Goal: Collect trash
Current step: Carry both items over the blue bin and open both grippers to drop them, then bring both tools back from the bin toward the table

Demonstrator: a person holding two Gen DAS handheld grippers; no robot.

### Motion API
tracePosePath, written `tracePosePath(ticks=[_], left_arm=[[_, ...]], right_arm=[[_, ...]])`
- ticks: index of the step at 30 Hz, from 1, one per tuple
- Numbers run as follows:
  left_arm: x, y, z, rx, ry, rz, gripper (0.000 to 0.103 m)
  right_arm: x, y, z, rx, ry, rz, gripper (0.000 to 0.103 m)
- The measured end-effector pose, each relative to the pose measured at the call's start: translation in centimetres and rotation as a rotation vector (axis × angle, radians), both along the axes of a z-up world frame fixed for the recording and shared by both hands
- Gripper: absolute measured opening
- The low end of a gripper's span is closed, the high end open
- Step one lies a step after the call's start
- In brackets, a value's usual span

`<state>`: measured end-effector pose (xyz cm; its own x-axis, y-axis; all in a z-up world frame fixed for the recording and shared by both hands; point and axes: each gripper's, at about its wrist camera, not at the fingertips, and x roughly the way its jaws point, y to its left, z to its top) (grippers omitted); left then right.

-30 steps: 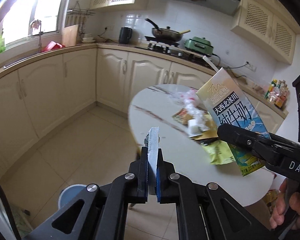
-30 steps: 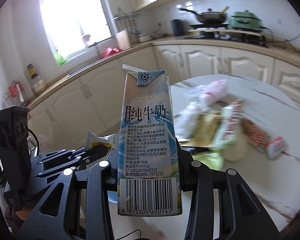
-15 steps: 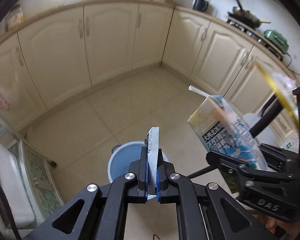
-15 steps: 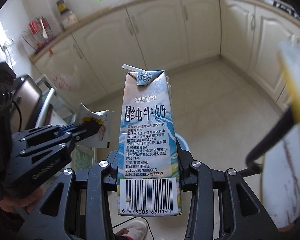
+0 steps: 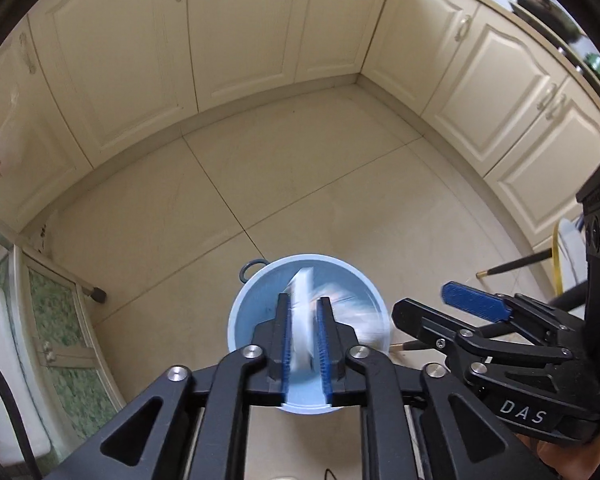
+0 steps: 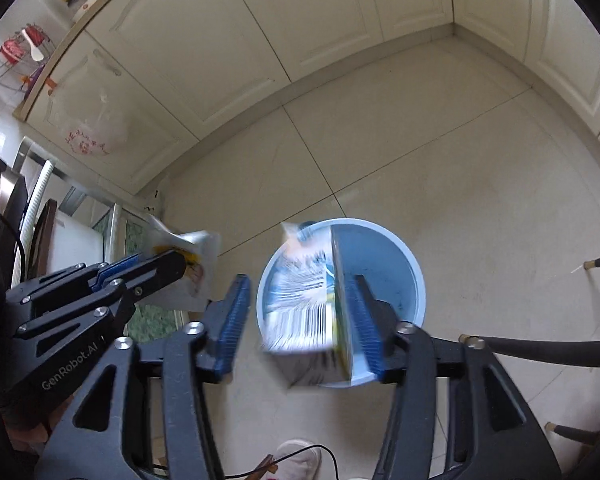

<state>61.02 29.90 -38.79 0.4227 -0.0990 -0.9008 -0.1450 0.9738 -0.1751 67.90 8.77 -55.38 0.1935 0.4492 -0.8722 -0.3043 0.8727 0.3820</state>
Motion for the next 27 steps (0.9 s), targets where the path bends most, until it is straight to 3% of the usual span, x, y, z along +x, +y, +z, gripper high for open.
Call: tracePosePath(ticks=[2,3,9,12,16,18,24,25,26,27], left_arm=[[1.0,0.0,-0.1,0.003,0.000,0.009,0.035],[1.2,-0.1,0.2,0.010,-0.006,0.014,0.038],[-1.5,-3.0,2.4,0.030,-0.070,0.041,0.041],[-3.7,-4.2,6.0,0.086,-0.148,0.046,0.042],[-7.6,-6.4,12.2,0.127,-0.270,0.057,0.055],[-9.7,-8.0,15.5,0.153,-0.348,0.059,0.056],[-16.8,-14.2,24.6,0.160,-0.555,0.021,0.076],[-18.1,-15.4,25.9,0.163,-0.586,0.013,0.082],[-19.3,-16.1,26.9,0.166,-0.619,0.007,0.083],[-20.7,-17.5,27.5,0.176,-0.645,0.004,0.083]], right_arm=[[0.4,0.3,0.4,-0.034,-0.026,-0.009,0.062],[0.4,0.1,0.8,-0.048,-0.040,-0.012,0.064],[-1.1,-0.9,6.6,-0.139,-0.183,-0.036,0.075],[-2.5,-1.6,10.7,-0.156,-0.256,-0.054,0.079],[-6.1,-3.1,17.0,-0.154,-0.371,-0.069,0.081],[-8.3,-4.3,20.8,-0.144,-0.438,-0.090,0.088],[-15.9,-9.5,31.7,-0.164,-0.645,-0.181,0.091],[-17.0,-10.1,33.3,-0.168,-0.673,-0.202,0.094],[-18.7,-11.2,35.1,-0.170,-0.707,-0.230,0.102],[-20.1,-12.3,36.5,-0.167,-0.732,-0.247,0.103]])
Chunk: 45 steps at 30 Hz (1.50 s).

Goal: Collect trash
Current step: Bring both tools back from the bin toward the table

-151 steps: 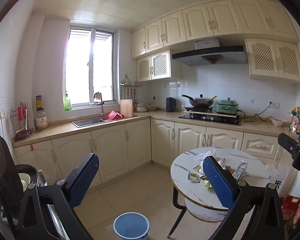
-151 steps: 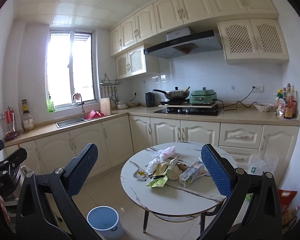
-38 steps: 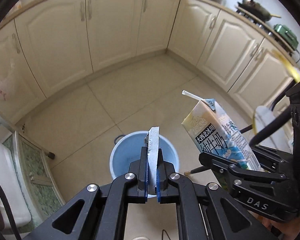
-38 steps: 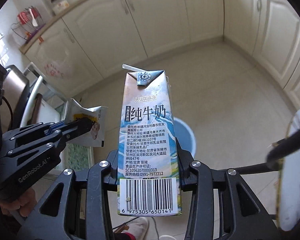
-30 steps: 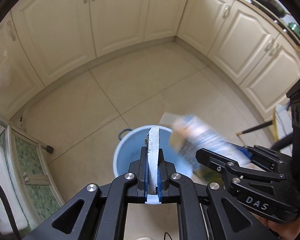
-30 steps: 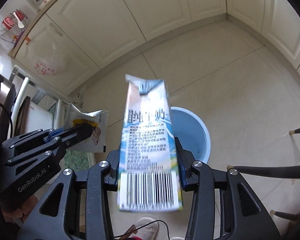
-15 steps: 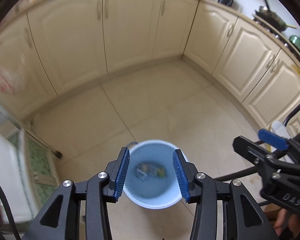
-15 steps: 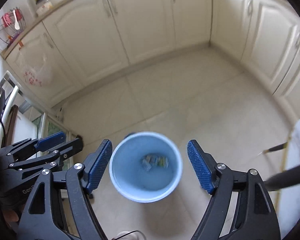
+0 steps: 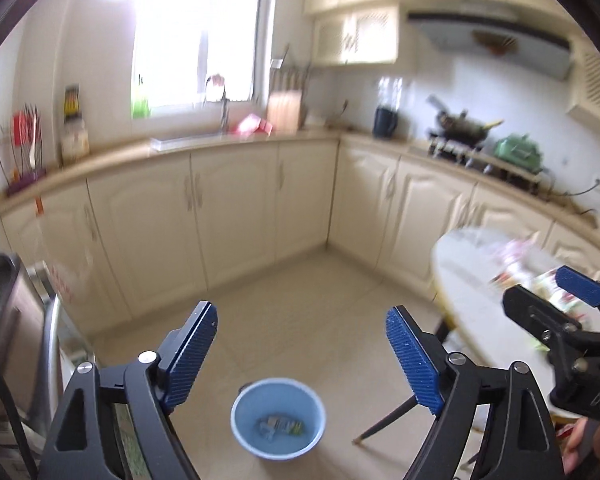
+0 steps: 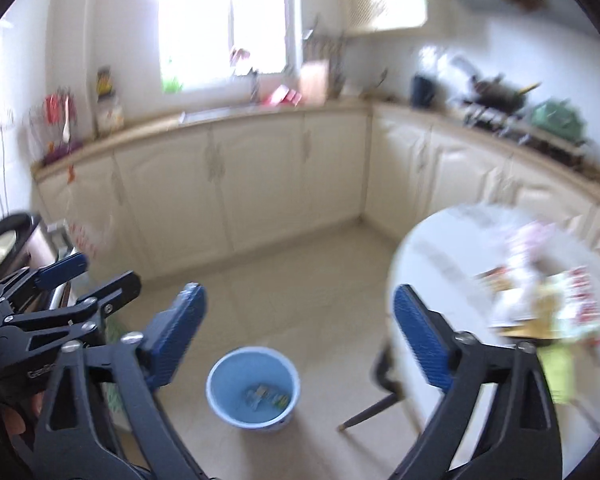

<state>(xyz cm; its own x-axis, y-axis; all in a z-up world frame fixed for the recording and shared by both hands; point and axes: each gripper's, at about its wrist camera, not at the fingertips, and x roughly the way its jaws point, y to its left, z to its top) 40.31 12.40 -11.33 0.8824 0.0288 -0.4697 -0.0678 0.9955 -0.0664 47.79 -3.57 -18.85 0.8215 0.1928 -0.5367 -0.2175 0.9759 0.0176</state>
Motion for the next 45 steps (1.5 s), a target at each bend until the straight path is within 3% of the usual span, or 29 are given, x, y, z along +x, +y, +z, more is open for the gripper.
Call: tracePosePath(ticks=[5,14,19,25,34,45], left_arm=[[-9.2,-5.0,2.2,0.041,-0.124,-0.022,0.102],[-23.3,-10.8,3.1,0.036,-0.272,-0.092,0.102],[-32.5,-9.3,3.9,0.048,-0.318,-0.107,0.102],[-38.1,-9.4,4.0,0.042,-0.394,-0.120,0.102],[-40.3,-8.4,1.9,0.041,-0.407,-0.121,0.102],[-36.5,-9.2,3.6,0.036,-0.379,-0.121,0.102]], right_arm=[[-6.9,-4.0,6.1,0.022,-0.094,-0.074,0.103],[-18.9,-10.0,13.8,0.016,-0.243,-0.200,0.103],[-23.5,-11.4,16.8,-0.002,-0.303,-0.248,0.103],[-26.4,-12.4,19.8,0.010,-0.389,-0.292,0.103],[-27.4,-12.7,20.2,0.015,-0.410,-0.301,0.103],[-26.9,-13.2,19.1,0.023,-0.388,-0.299,0.103]])
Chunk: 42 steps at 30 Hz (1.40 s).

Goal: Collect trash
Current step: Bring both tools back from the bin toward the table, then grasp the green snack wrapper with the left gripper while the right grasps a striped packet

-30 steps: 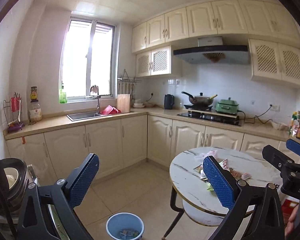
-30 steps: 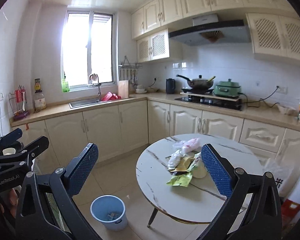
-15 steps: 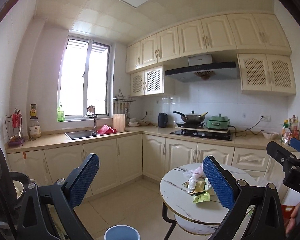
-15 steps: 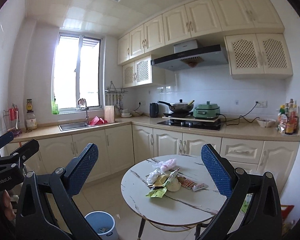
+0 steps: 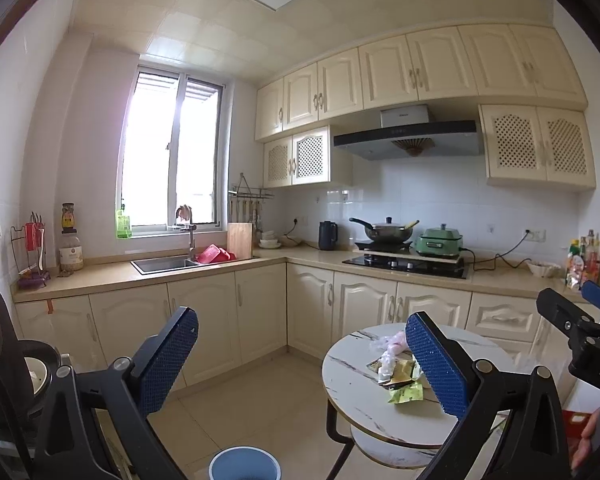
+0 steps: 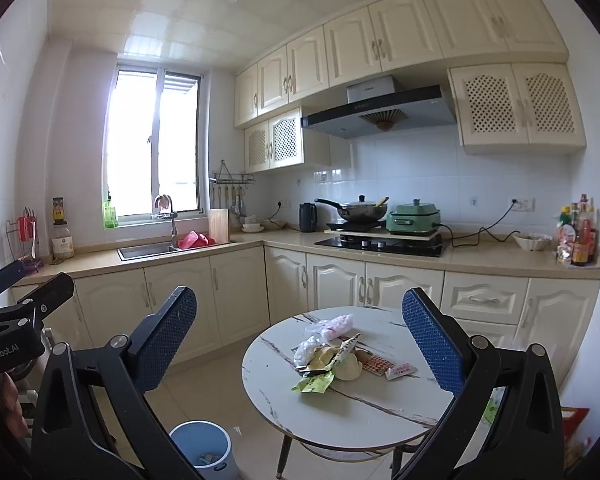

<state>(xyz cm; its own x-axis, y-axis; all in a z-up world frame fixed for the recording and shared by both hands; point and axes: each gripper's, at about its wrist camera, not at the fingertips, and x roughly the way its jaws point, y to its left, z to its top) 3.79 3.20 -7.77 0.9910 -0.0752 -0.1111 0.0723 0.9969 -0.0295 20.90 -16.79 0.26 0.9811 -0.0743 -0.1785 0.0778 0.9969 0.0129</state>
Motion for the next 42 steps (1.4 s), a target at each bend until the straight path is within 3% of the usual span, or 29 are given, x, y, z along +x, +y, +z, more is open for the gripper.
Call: tracePosePath(ticks=[14,24,35,42], left_arm=[[8.0,-2.0,2.4,0.011,0.087,-0.022,0.102],[18.8,-6.8,1.1,0.033,0.257,-0.123,0.102],[32.6,-16.9,-4.5,0.205,0.462,-0.330,0.102],[40.8,-21.5,-8.4,0.340,0.536,-0.323,0.102]], right_arm=[[2.7,-3.5,-3.3,0.046,0.090,-0.067,0.103],[7.0,-10.0,-9.3,0.122,0.234,-0.176,0.103],[13.1,-17.2,-18.1,0.213,0.438,-0.240,0.103],[17.5,-19.5,-21.1,0.219,0.511,-0.225,0.103]])
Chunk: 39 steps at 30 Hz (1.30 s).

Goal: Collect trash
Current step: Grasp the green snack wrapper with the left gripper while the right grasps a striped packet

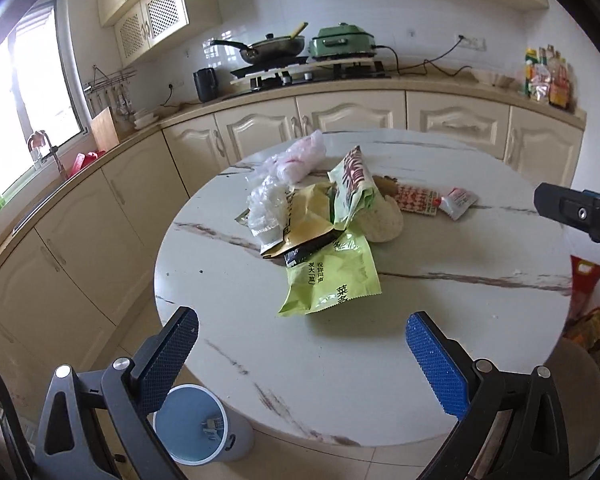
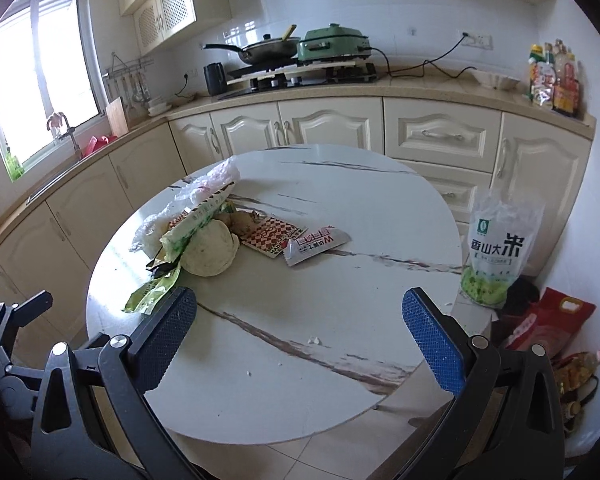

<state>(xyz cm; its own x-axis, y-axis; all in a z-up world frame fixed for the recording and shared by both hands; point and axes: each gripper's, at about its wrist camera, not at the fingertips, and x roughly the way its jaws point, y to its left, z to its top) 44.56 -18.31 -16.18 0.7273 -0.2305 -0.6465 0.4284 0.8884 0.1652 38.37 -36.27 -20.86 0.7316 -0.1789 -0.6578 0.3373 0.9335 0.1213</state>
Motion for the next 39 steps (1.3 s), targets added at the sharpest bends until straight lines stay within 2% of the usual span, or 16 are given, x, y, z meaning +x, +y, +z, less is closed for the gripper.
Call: tracePosePath(ticks=[3,6,10,14,22,25,28,30,32,33,34,36,39], left_arm=[[3.2,-1.3,-1.1,0.035,0.023,-0.001,0.099],[5.5,-2.4,-1.8,0.047,0.043,-0.018,0.091],[8.4,-3.3,-2.7,0.024,0.088,-0.055,0.064],[10.7,-2.9,-2.8,-0.022,0.104,-0.077,0.014],[13.0,4.7,-2.3,-0.239,0.182,-0.066,0.010],[13.5,6.9,-1.9,-0.275,0.188,-0.070,0.010],[13.3,9.1,-1.6,-0.287,0.181,-0.070,0.010],[13.0,10.2,-1.4,-0.300,0.179,-0.071,0.010],[12.5,10.8,-1.0,-0.308,0.173,-0.072,0.010],[11.7,11.3,-0.8,-0.313,0.167,-0.068,0.010],[10.6,11.5,-0.5,-0.320,0.161,-0.066,0.010],[9.9,12.4,0.0,-0.342,0.150,-0.066,0.010],[8.7,13.3,0.7,-0.370,0.132,-0.064,0.010]], right_arm=[[2.1,-0.2,-0.7,0.010,0.020,0.024,0.103],[4.2,-0.2,-1.1,0.027,0.027,0.041,0.103],[7.0,-0.1,-1.1,0.041,0.015,0.059,0.103],[9.7,0.4,-1.5,0.064,0.021,0.075,0.103],[14.7,2.7,-3.7,0.139,0.051,0.148,0.103],[16.2,3.8,-4.1,0.140,0.060,0.161,0.100],[17.7,4.7,-4.8,0.135,0.093,0.180,0.085],[18.5,5.1,-5.6,0.141,0.123,0.194,0.053],[18.5,5.2,-5.9,0.120,0.125,0.194,0.043],[18.3,5.0,-5.7,0.118,0.109,0.192,0.028],[17.9,4.8,-5.4,0.115,0.099,0.185,0.023],[17.1,4.4,-4.8,0.127,0.071,0.185,0.018],[16.0,4.1,-3.6,0.109,0.038,0.167,0.017]])
